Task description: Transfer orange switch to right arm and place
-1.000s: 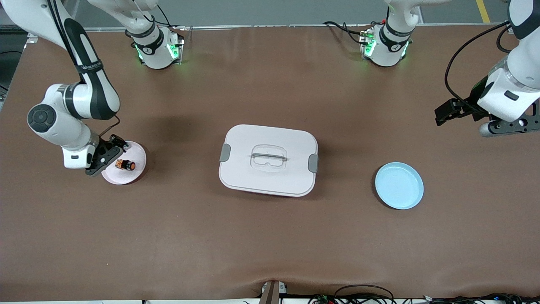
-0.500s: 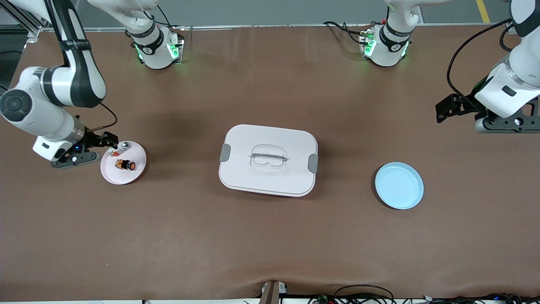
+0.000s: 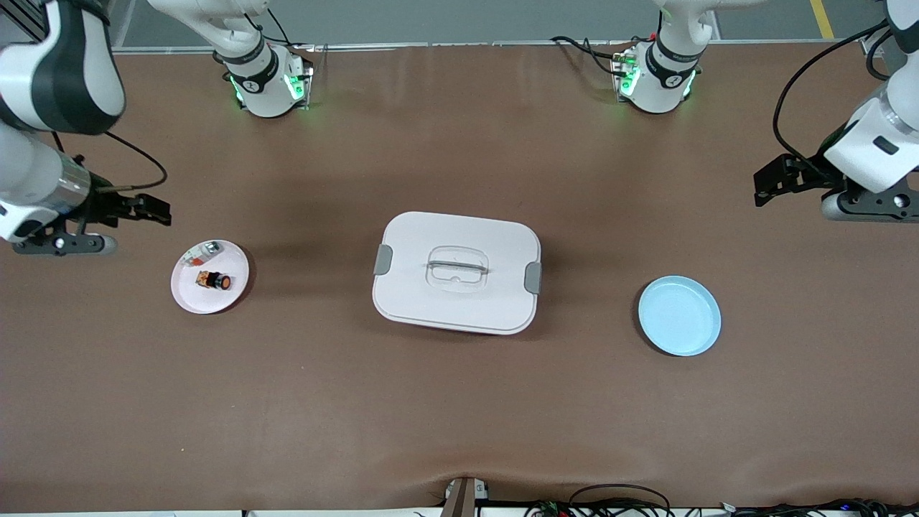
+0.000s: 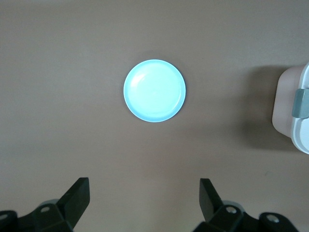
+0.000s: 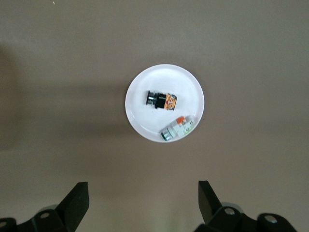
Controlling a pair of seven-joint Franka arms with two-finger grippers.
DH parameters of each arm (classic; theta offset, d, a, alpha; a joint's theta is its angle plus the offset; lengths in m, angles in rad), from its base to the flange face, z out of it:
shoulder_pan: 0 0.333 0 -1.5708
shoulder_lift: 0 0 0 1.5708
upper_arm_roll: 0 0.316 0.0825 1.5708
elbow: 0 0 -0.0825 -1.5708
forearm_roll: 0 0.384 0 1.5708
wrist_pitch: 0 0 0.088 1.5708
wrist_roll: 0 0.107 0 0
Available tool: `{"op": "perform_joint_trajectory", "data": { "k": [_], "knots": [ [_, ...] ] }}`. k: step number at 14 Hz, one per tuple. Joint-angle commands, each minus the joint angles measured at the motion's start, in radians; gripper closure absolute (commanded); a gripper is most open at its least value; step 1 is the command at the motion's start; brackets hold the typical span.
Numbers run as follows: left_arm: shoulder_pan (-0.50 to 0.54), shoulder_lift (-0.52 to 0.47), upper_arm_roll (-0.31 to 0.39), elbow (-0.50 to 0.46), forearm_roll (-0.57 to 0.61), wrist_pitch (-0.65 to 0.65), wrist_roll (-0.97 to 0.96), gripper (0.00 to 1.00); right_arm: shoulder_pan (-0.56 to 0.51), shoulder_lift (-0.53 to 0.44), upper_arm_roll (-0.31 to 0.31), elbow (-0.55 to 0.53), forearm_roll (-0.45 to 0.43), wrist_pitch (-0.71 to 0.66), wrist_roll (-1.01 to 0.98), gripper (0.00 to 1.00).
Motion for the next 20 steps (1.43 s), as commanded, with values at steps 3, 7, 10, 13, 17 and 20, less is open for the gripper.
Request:
{"op": "perform_joint_trajectory", "data": {
  "k": [3, 7, 10, 13, 17, 20],
  "knots": [
    [0.008, -0.021, -0.002, 0.002, -0.015, -0.007, 0.017, 0.0, -0.002, -0.024, -0.002, 0.17, 0.015, -0.107, 0.022, 0.0],
    [0.006, -0.036, -0.009, 0.001, -0.015, -0.008, 0.011, 0.0, 0.021, -0.024, 0.008, 0.317, 0.011, -0.172, 0.026, 0.0],
    [0.006, -0.034, -0.01, 0.002, -0.015, -0.016, 0.009, 0.0, 0.018, -0.022, 0.002, 0.328, 0.016, -0.167, 0.022, 0.0],
    [0.008, -0.033, -0.006, 0.024, -0.015, -0.022, 0.006, 0.0, 0.018, -0.021, 0.002, 0.334, 0.018, -0.165, 0.023, 0.0],
    [0.008, -0.033, -0.003, 0.025, -0.015, -0.023, 0.011, 0.0, 0.059, -0.014, -0.036, 0.334, 0.013, -0.137, 0.023, 0.0],
    [0.01, -0.033, 0.001, 0.025, -0.015, -0.03, 0.017, 0.0, 0.075, -0.011, -0.068, 0.332, 0.018, -0.131, 0.016, 0.0]
  ]
}}
